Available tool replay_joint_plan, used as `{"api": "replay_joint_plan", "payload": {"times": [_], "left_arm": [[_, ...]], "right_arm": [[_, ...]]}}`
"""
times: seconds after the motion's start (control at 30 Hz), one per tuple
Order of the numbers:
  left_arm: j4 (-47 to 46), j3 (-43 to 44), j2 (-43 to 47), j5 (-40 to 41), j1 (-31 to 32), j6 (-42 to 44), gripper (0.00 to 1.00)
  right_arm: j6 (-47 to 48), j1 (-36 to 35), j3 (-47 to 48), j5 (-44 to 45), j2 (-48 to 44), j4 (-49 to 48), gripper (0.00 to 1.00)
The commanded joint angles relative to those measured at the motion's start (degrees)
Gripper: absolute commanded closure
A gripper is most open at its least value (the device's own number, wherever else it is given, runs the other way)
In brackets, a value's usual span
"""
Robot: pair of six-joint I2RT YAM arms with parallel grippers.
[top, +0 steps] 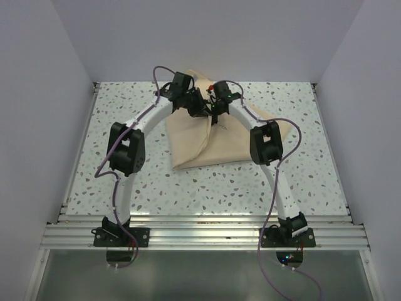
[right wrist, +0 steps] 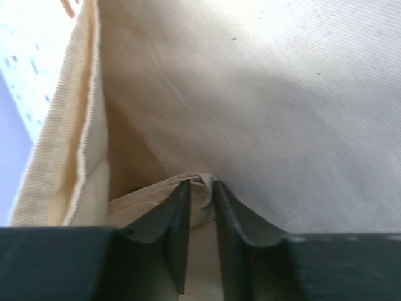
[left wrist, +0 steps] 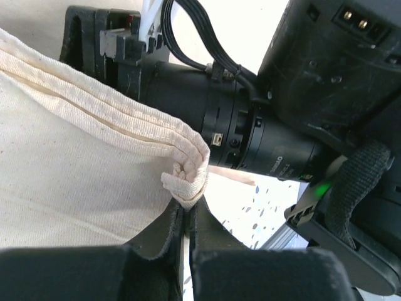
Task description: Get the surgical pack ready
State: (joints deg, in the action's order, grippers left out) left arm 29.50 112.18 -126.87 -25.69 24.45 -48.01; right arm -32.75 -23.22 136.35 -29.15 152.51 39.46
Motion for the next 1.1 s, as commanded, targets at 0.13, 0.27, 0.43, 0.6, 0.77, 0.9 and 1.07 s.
{"api": "replay_joint_plan", "payload": {"times": [0.13, 0.27, 0.43, 0.6, 0.77, 0.9, 1.07], "left_arm": [[-5.1, 3.6, -3.3, -4.9, 2.0, -1.1, 1.00], [-4.9, 4.3, -4.7, -5.6, 2.8, -1.4, 1.00], [-5.2, 5.3, -6.0, -6.1, 3.1, -1.9, 1.00], [-5.9, 5.8, -6.4, -6.1, 3.2, -2.3, 1.00], [-6.2, 6.8, -7.3, -7.1, 3.2, -3.1, 1.00], [-8.0, 6.7, -8.0, -8.3, 3.2, -4.2, 1.00], [-8.6, 6.8, -9.0, -9.2, 3.2, -5.0, 1.00]], "right_arm": [[-0.1, 4.3, -1.4, 3.2, -0.3, 2.4, 0.64], [-0.5, 6.1, -1.1, 3.5, -0.7, 2.2, 0.56], [-1.2, 7.6, 0.2, 0.1, 0.8, 2.5, 0.53], [0.8, 7.8, -0.6, 1.4, -0.7, 3.5, 0.44], [3.2, 9.2, -2.3, 5.5, -4.7, 4.2, 0.37], [3.2, 10.9, -3.6, 6.4, -7.7, 2.9, 0.26], [3.1, 12.6, -3.6, 7.0, -10.0, 3.4, 0.25]]}}
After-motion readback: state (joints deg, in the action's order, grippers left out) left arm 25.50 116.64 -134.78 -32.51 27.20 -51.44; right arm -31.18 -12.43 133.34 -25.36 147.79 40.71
